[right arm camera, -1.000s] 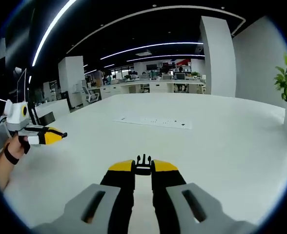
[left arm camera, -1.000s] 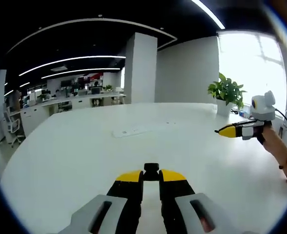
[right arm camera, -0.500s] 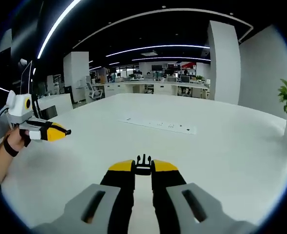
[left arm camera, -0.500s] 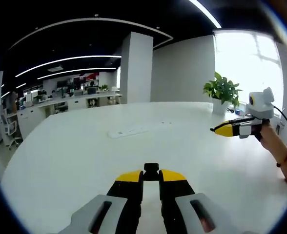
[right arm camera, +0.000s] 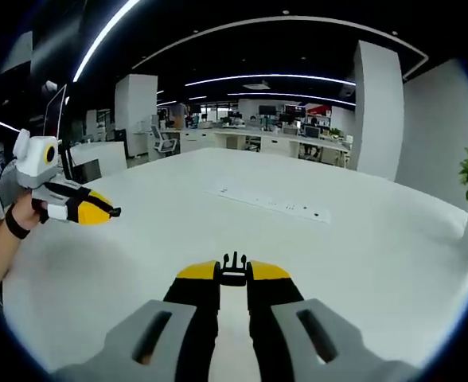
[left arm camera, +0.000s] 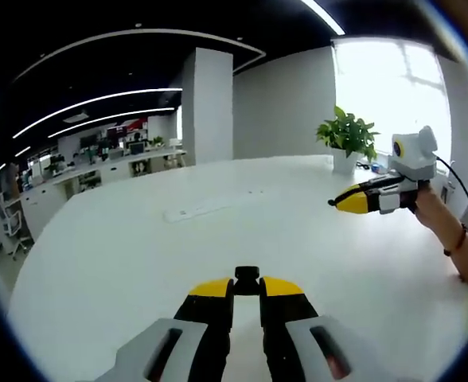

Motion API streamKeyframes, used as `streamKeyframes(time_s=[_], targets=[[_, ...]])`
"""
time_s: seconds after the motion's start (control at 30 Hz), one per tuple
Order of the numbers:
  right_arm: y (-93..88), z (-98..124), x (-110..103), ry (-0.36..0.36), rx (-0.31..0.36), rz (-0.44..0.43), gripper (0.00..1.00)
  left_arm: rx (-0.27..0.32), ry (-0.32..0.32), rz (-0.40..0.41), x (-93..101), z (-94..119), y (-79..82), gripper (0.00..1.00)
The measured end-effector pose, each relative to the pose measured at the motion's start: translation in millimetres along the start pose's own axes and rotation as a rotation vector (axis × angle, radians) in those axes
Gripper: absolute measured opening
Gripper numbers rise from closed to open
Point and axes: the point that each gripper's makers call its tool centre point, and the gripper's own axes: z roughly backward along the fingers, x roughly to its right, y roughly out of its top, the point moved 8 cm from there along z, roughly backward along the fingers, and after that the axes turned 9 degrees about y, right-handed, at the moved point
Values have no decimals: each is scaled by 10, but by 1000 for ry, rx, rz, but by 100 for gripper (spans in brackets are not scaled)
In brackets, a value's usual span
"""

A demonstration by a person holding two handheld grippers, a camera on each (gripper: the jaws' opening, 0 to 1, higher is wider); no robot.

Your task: Snap the two parts of the plastic buckle together until the buckle closes and remains connected.

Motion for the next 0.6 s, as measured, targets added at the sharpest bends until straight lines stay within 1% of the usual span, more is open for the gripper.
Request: streamKeyframes(time_s=[0.1, 0.17, 0.3, 0.43, 0.5, 0.6], targets=[[-5, 14, -10, 12, -2, -3, 12, -3, -6, -21, 36, 56, -9, 11], [-8, 21, -10, 17, 2, -11, 12, 2, -9, -19, 34, 77, 2, 11], [-6, 70, -55, 31, 18, -29, 12, 3, -18, -24, 75, 156, -39, 11], [-17, 108, -97, 33, 14, -15, 12, 6, -33, -22, 102, 213, -53, 11], [-29, 159, -161, 39, 19, -7, 12, 17, -39, -26, 143, 256, -63, 11], [-9, 148, -151, 49, 20, 2, 12, 21, -39, -36, 166, 286, -60, 11]])
